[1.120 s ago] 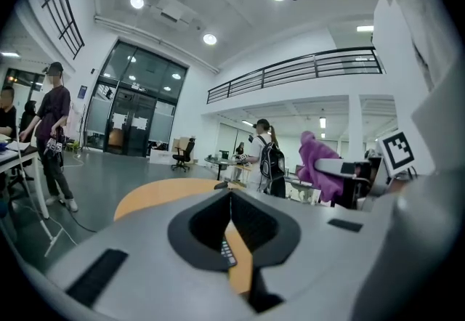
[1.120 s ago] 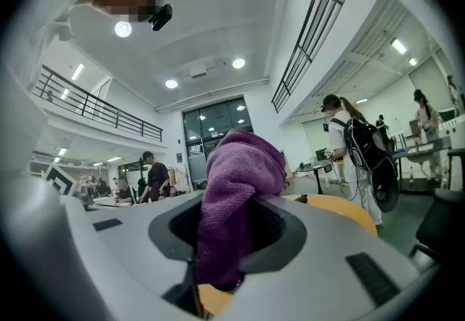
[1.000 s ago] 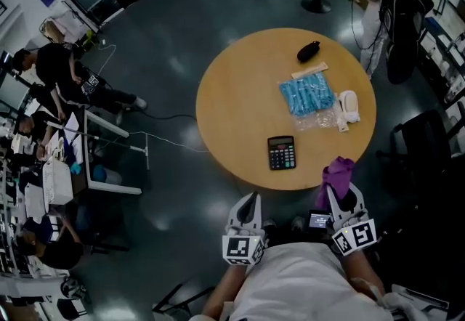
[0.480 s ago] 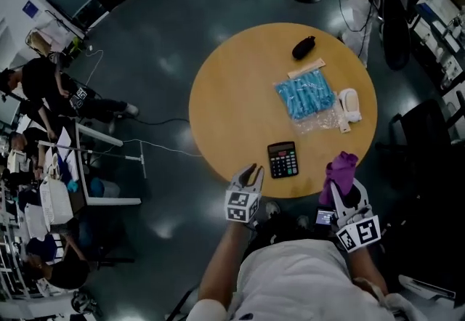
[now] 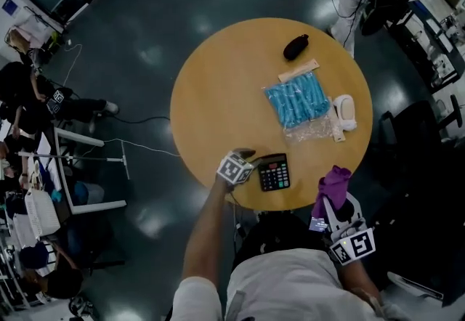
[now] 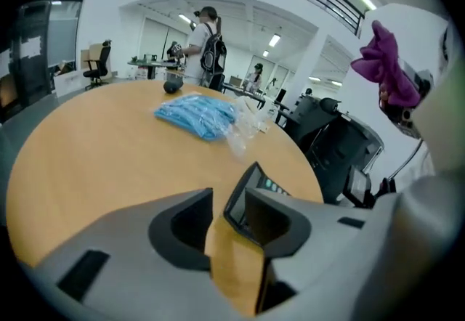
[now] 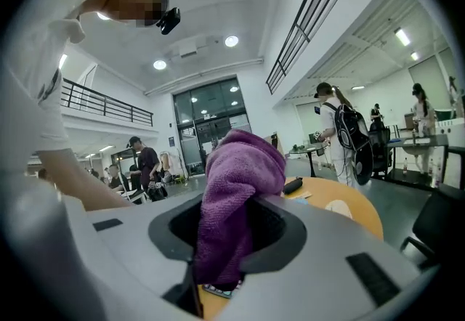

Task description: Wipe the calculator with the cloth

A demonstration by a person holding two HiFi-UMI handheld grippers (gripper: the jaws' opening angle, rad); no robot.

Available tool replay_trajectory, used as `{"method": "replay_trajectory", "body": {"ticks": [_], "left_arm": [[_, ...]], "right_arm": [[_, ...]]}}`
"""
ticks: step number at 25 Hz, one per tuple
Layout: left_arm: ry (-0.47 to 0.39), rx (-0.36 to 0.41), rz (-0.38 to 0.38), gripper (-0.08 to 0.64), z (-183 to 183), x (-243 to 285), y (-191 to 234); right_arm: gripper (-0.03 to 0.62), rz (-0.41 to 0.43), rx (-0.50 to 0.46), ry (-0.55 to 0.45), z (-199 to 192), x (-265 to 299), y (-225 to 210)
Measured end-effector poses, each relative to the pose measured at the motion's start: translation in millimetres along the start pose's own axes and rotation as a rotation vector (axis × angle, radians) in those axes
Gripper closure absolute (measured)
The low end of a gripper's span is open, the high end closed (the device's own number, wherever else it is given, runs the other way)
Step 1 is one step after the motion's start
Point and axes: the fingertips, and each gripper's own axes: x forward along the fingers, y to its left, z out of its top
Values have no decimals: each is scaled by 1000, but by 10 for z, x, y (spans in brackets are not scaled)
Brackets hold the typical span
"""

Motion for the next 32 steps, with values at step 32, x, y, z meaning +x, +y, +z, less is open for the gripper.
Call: {"method": "replay_trajectory", "body": {"ticks": [32], "left_arm": [[-202,-438,-206,514,-303,-217,-646]], "right_arm": [[472,15,20,8,-16,234,-198]]}}
